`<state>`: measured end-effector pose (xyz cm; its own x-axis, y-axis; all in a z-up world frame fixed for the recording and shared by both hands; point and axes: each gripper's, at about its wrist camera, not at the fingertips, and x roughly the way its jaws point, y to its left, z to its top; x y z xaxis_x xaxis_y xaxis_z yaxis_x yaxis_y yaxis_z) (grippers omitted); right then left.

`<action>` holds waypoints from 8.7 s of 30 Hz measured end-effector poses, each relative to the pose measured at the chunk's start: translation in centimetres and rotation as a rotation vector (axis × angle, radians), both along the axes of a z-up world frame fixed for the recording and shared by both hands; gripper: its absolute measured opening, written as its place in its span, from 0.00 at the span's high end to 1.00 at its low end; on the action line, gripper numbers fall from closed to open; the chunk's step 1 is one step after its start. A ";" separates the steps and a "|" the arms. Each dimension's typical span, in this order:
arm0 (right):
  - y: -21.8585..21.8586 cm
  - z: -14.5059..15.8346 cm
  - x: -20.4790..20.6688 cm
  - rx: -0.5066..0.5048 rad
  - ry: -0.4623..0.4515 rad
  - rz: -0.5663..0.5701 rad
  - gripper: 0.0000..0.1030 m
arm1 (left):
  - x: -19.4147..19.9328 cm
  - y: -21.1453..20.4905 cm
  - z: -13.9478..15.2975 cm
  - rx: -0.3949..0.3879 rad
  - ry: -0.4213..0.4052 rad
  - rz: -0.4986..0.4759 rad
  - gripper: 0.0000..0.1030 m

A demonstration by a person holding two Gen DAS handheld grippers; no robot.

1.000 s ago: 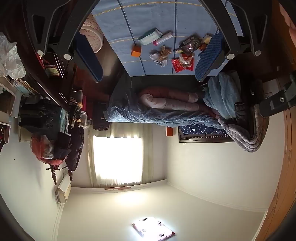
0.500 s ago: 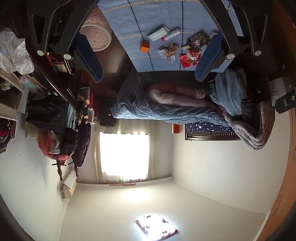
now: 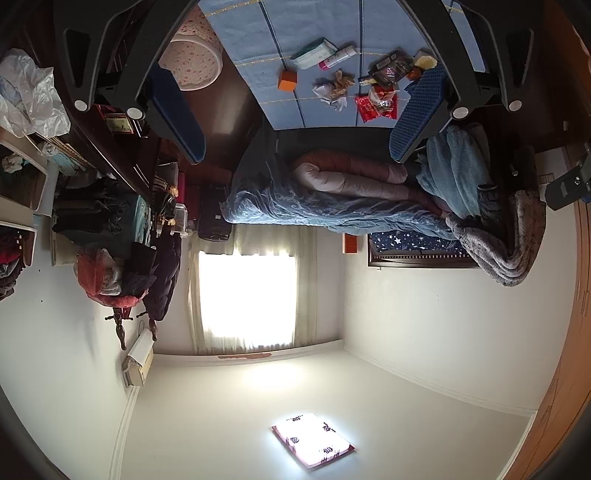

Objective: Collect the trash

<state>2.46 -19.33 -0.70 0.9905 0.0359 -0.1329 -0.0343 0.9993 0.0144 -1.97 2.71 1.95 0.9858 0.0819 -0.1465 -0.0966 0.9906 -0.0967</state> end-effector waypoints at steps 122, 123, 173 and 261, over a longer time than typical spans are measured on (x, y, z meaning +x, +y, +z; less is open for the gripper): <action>4.0 -19.2 20.6 -0.038 0.603 0.147 0.04 | 34.1 7.2 -27.9 -0.050 0.711 -0.049 0.09; 4.0 -19.3 20.7 -0.040 0.604 0.147 0.04 | 33.8 7.4 -27.7 -0.068 0.694 -0.055 0.09; 18.8 -25.7 29.7 -0.040 0.813 0.572 0.27 | 24.8 11.1 -20.7 -0.215 0.362 -0.041 0.77; -30.3 -22.4 24.2 0.207 0.529 -0.369 0.31 | 37.6 -35.9 -22.8 -0.011 0.459 -0.778 0.05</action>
<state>26.64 -49.66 -23.12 0.7463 -0.2152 -0.6298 0.3731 0.9189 0.1282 35.61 -33.15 -20.85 0.6067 -0.5872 -0.5358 0.5690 0.7915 -0.2231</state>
